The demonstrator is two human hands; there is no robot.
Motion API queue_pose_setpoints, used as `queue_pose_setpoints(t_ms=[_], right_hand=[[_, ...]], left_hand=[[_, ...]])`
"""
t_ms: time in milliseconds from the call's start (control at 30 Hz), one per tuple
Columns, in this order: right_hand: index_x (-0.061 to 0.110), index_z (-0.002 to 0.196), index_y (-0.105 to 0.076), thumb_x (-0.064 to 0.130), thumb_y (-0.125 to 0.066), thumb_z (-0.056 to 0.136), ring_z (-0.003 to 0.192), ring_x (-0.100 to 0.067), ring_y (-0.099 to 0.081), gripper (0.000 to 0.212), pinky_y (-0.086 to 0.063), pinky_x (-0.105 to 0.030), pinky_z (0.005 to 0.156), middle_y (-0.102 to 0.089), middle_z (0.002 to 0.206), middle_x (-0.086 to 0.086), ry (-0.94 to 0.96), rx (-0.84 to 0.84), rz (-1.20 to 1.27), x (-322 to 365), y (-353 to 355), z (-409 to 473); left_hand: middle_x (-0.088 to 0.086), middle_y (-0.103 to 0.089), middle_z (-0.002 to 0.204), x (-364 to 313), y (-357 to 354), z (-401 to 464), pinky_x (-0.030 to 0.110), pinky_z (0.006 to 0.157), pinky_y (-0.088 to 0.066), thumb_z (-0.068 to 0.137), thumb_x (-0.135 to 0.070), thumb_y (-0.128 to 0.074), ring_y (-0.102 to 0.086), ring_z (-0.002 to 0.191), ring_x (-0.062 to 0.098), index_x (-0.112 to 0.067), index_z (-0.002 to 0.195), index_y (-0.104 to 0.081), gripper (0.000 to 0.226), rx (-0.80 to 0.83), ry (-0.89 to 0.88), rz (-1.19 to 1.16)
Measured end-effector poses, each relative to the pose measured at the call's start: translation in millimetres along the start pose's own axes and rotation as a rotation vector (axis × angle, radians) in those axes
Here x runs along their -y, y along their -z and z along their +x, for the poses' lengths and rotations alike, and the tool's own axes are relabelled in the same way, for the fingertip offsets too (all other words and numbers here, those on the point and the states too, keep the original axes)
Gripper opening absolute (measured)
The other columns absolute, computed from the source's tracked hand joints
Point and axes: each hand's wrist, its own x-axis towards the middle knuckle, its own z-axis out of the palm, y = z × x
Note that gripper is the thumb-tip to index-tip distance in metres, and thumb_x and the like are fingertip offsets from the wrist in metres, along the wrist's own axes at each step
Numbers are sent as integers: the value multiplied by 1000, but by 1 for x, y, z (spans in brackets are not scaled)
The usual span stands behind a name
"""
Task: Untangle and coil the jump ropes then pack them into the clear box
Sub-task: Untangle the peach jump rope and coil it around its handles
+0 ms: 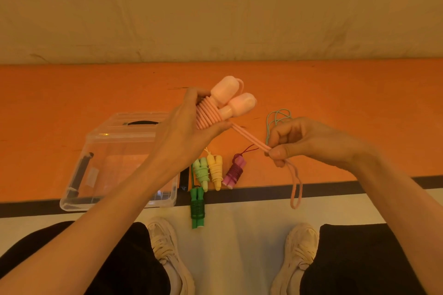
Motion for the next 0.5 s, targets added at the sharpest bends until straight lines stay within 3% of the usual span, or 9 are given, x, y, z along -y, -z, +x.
queue_pose_setpoints(t_ms=[100, 167, 300, 400, 500], right_hand=[[21, 72, -72, 27, -76, 76, 81, -30, -60, 9, -48, -37, 90, -66, 65, -1, 33, 0, 62, -1, -1, 4], [19, 75, -71, 36, -78, 73, 75, -25, -60, 18, -44, -48, 96, -65, 66, -2, 51, 36, 136, -2, -2, 6], [14, 76, -68, 38, -79, 72, 65, -12, -60, 26, -47, -29, 92, -63, 64, -4, 104, 95, 281, -4, -10, 13], [13, 78, -69, 37, -77, 74, 70, -13, -61, 25, -47, -32, 95, -64, 66, -4, 112, 137, 293, -2, -15, 15], [17, 82, -71, 35, -76, 76, 73, -16, -61, 19, -43, -49, 98, -66, 70, -1, 92, 137, 238, 2, -19, 13]], left_hand=[[-10, -54, 113, -1, -2, -3, 36, 64, -48, 78, -54, -65, -53, 89, 10, -28, 127, -39, 60, -23, -95, 181], [-3, -56, 115, -3, -2, -3, 34, 63, -46, 78, -55, -61, -55, 90, 13, -22, 128, -41, 63, -44, -172, 287], [6, -60, 103, -11, -5, -3, 35, 54, -47, 74, -50, -64, -60, 83, 22, -13, 120, -49, 61, -105, -284, 388], [4, -60, 100, -13, -7, -5, 34, 51, -45, 72, -56, -60, -59, 78, 20, -13, 117, -50, 63, -82, -286, 386], [1, -60, 102, -10, -6, -6, 30, 53, -40, 73, -57, -57, -56, 77, 16, -16, 118, -50, 61, -63, -257, 375]])
